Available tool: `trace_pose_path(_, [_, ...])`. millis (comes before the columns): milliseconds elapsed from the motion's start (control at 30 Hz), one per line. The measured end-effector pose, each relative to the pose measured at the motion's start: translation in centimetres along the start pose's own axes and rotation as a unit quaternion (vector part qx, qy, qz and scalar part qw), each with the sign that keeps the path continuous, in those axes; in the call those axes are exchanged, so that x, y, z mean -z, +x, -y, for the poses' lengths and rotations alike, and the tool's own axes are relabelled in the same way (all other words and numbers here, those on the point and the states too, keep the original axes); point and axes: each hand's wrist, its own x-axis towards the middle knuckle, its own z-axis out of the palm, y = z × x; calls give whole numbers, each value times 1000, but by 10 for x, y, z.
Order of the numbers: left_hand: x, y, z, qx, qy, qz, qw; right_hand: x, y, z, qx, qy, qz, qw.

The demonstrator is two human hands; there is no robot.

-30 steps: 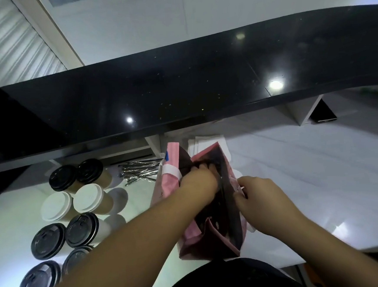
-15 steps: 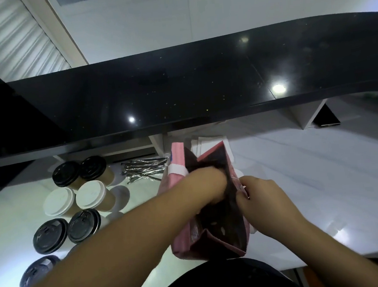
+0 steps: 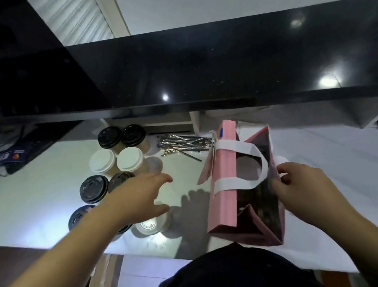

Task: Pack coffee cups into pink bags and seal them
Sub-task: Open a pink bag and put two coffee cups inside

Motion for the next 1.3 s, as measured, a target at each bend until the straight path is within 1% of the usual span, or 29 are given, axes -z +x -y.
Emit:
trace_pose_path(200, [-67, -20, 22, 43, 34, 90, 994, -9, 5, 6, 1, 0, 3, 1000])
trace_pose_path(333, [-75, -16, 23, 54, 26, 82, 995, -13, 5, 6, -5, -2, 2, 1000])
trace_pose_path(433, [-52, -19, 20, 57, 8, 64, 996, -15, 3, 7, -10, -1, 1, 1000])
trace_pose_path(500, [-17, -24, 15, 59, -34, 11, 998, -14, 1, 8, -10, 0, -1, 1000])
trace_pose_path(600, [50, -30, -6, 37, -75, -134, 987, -13, -3, 8, -4, 6, 1, 1000])
trace_pose_path(667, [88, -34, -33, -3, -95, -241, 966, -12, -7, 7, -3, 12, -1, 1000])
trace_pose_path(700, [103, -35, -49, -33, -105, -283, 953, -12, -9, 6, -2, 14, -2, 1000])
trace_pose_path(733, [115, -36, -66, -64, -113, -307, 943, -12, -10, 5, 0, 16, -2, 1000])
trace_pose_path(767, [122, -34, -83, -95, -120, -312, 938, -12, -11, 5, 1, 21, -1, 1000])
trace_pose_path(833, [126, -22, -112, -152, -126, -280, 939, -10, -12, 4, 0, 32, 2, 999])
trace_pose_path(900, [118, -3, -134, -185, -96, -221, 953, -6, -14, 4, 3, 29, -5, 1000])
trace_pose_path(1000, [94, 28, -144, -193, -18, -140, 971, -1, -18, 2, 9, 16, -23, 1000])
trace_pose_path(1167, [68, 64, -156, -191, 10, 5, 981, 2, -21, -4, 5, 25, -39, 999])
trace_pose_path(1233, [56, 75, -163, -195, 41, 38, 979, 1, -22, -7, 0, 29, -37, 999])
trace_pose_path(1300, [41, 84, -168, -211, 66, 46, 974, 1, -22, -9, -3, 31, -36, 999])
